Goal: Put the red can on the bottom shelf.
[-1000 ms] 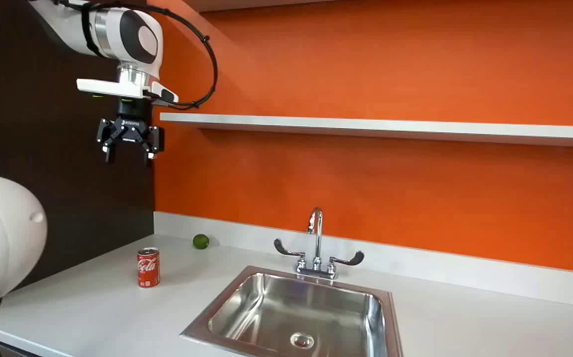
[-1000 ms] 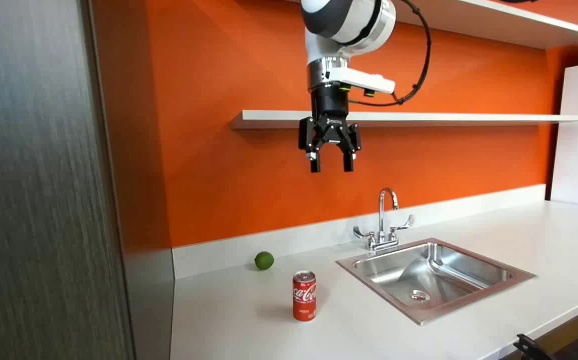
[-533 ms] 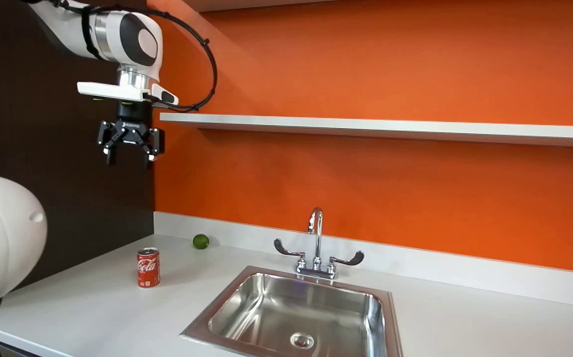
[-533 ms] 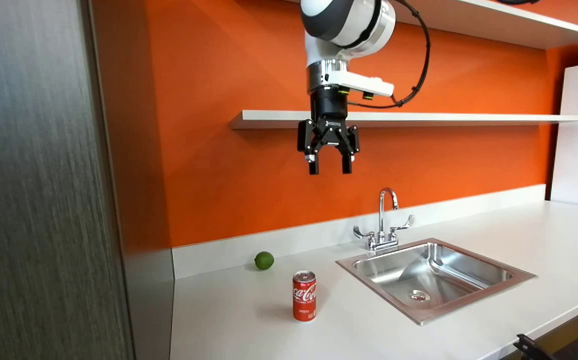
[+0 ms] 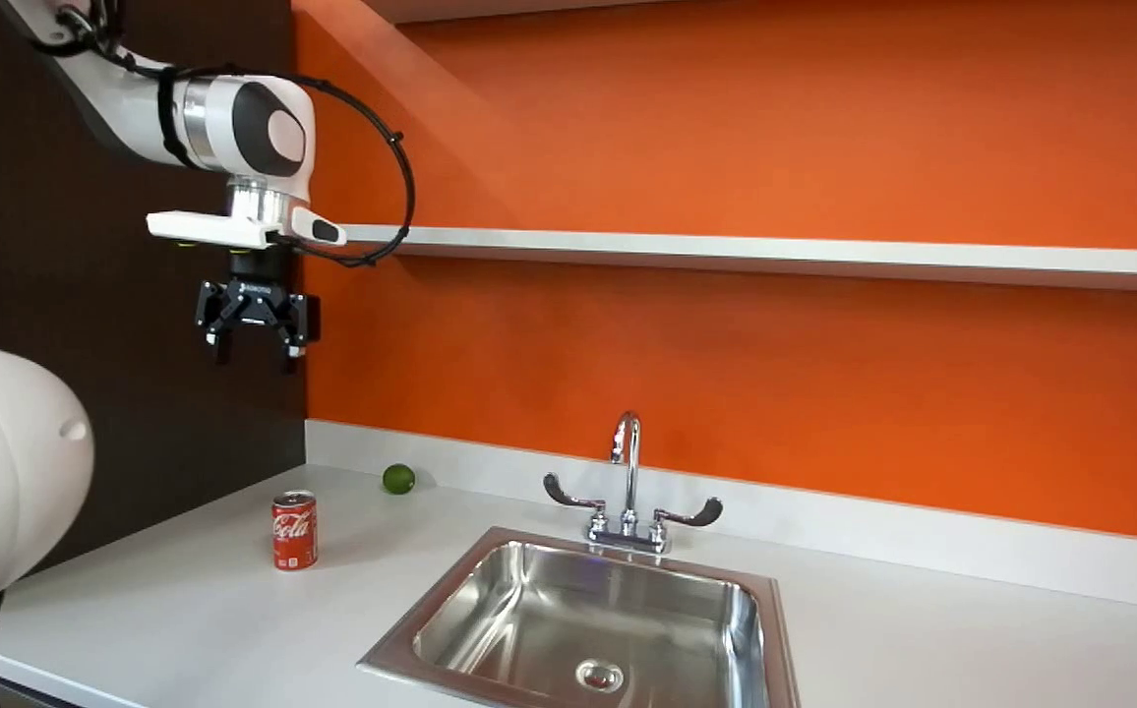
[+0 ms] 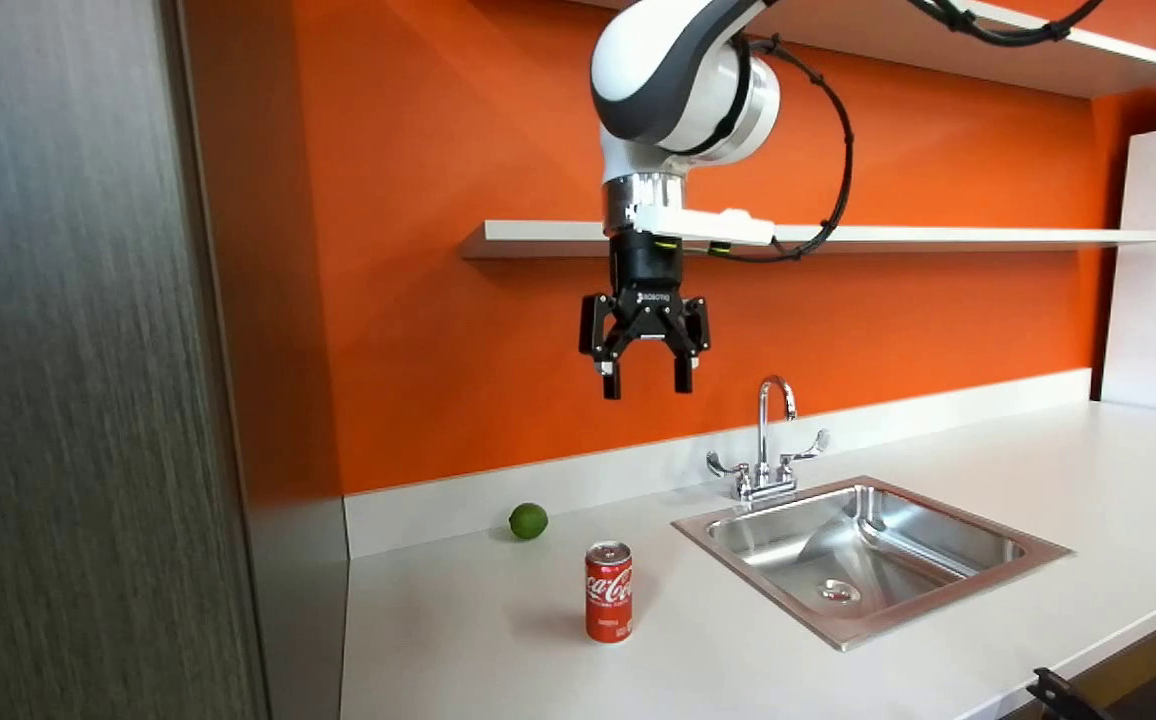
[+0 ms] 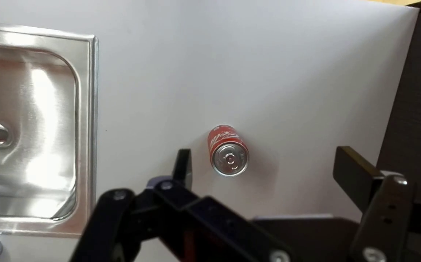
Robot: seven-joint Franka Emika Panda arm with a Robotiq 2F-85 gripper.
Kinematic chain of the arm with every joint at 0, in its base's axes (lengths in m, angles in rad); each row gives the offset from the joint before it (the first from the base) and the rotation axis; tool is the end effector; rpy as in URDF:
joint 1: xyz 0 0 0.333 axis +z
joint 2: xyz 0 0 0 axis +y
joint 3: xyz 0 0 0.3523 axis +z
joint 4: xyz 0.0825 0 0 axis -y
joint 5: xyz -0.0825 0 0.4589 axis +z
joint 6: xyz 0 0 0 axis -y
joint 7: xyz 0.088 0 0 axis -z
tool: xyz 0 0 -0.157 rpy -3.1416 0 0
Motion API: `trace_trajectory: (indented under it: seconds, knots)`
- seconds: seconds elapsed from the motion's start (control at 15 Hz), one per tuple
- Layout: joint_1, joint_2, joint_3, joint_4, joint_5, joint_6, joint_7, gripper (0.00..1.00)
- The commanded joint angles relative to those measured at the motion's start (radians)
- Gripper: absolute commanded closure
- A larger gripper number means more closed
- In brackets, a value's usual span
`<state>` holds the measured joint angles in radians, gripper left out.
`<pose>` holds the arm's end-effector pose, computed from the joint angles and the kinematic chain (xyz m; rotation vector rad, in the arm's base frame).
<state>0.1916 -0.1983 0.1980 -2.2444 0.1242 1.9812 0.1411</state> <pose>0.4902 0.2162 0.3938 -3.0717 -0.2926 0.1302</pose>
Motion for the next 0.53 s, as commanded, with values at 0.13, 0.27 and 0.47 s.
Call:
trace_trajectory:
  seconds: [0.13, 0.27, 0.47]
  knots:
    - [0.015, 0.020, 0.031, -0.072, 0.004, 0.102, 0.072, 0.00]
    - [0.021, 0.032, 0.034, -0.091, 0.005, 0.127, 0.075, 0.00]
    - [0.024, 0.051, 0.039, -0.120, -0.003, 0.166, 0.082, 0.00]
